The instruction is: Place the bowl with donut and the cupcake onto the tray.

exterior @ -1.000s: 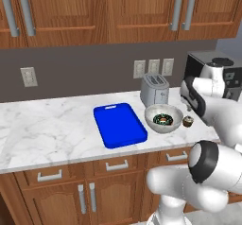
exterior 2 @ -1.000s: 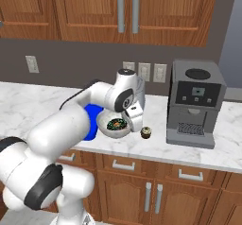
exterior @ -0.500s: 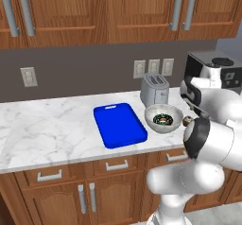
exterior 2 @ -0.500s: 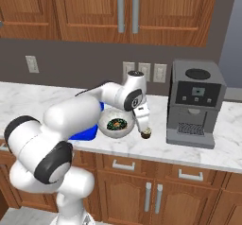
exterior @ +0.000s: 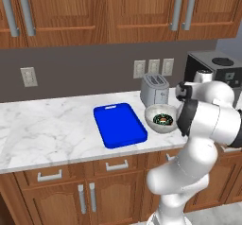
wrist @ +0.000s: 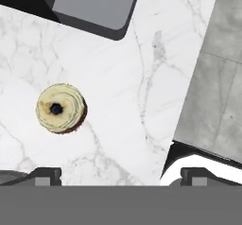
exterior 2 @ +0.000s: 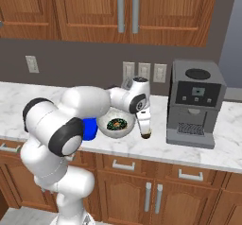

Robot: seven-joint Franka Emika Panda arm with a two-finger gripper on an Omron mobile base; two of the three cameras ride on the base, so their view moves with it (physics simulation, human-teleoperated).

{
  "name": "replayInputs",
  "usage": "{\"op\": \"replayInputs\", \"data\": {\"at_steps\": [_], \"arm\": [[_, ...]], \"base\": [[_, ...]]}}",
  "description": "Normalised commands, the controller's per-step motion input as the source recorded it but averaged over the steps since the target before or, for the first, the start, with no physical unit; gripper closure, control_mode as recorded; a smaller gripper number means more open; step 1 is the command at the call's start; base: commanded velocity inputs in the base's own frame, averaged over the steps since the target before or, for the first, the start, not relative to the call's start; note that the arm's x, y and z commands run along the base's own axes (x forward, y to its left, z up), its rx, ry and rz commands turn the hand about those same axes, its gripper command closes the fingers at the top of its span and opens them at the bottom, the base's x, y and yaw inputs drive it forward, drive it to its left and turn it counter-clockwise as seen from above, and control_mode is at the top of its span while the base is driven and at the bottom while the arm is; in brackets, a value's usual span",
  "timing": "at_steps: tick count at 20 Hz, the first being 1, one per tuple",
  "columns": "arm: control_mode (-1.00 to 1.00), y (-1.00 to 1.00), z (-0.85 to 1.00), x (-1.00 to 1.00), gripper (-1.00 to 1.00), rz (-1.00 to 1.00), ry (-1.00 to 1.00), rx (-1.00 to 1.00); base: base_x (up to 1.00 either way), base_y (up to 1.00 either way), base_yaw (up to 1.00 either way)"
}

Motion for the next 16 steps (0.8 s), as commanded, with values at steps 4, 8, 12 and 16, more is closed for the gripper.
{"op": "replayInputs", "data": {"at_steps": [4, 8, 12, 16], "arm": [[-1.0, -0.24, -0.21, 0.42, -1.0, -0.12, 0.01, 0.02], [-1.0, -0.25, -0.23, 0.45, -1.0, -0.1, 0.02, 0.03], [-1.0, -0.1, -0.34, 0.47, -1.0, -0.07, 0.05, 0.03], [-1.0, 0.0, -0.36, 0.45, -1.0, -0.04, 0.06, 0.0]], "base": [[0.0, 0.0, 0.0], [0.0, 0.0, 0.0], [0.0, 0.0, 0.0], [0.0, 0.0, 0.0]]}}
